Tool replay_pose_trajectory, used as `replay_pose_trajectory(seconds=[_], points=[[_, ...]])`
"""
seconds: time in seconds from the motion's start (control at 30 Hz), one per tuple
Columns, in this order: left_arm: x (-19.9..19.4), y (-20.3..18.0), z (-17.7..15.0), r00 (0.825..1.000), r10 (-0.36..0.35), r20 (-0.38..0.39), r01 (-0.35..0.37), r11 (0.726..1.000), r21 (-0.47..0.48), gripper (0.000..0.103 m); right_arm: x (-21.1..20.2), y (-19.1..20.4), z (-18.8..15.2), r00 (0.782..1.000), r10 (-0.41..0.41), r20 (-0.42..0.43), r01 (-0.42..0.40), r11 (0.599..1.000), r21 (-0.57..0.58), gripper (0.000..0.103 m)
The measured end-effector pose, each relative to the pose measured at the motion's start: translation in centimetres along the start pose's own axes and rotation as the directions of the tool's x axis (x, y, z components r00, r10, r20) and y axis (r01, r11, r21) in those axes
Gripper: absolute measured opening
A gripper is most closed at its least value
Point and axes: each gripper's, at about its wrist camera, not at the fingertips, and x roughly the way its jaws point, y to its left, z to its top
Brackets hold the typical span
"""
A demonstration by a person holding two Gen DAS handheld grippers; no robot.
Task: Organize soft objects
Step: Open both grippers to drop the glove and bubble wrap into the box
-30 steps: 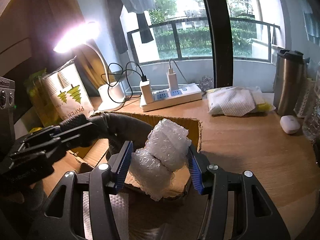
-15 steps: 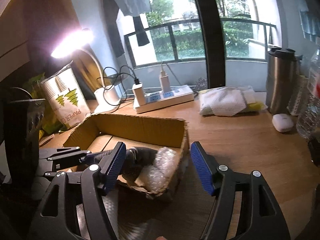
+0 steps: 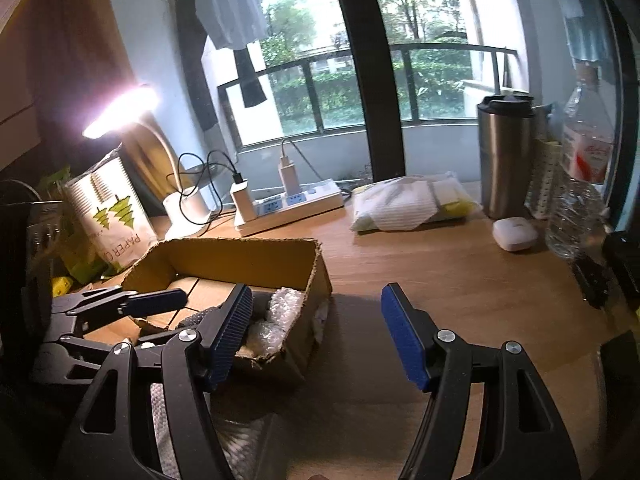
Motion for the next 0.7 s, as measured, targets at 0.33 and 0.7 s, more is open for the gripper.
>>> replay_pose_trajectory(seconds=[0.33, 0.7], points=[[-3.8, 0.1, -1.1, 0.998, 0.012, 0.054, -0.012, 1.000, -0.008, 0.064, -2.4, 1.6, -0.9, 1.000, -0.008, 0.013, 0.008, 1.000, -0.016, 0.071], [-5.8, 0.3, -3.5, 0.999, 0.005, 0.054, -0.004, 1.000, -0.028, 0.065, -3.9, 3.5, -2.2, 1.000, -0.003, 0.011, 0.003, 1.000, -0.030, 0.071]])
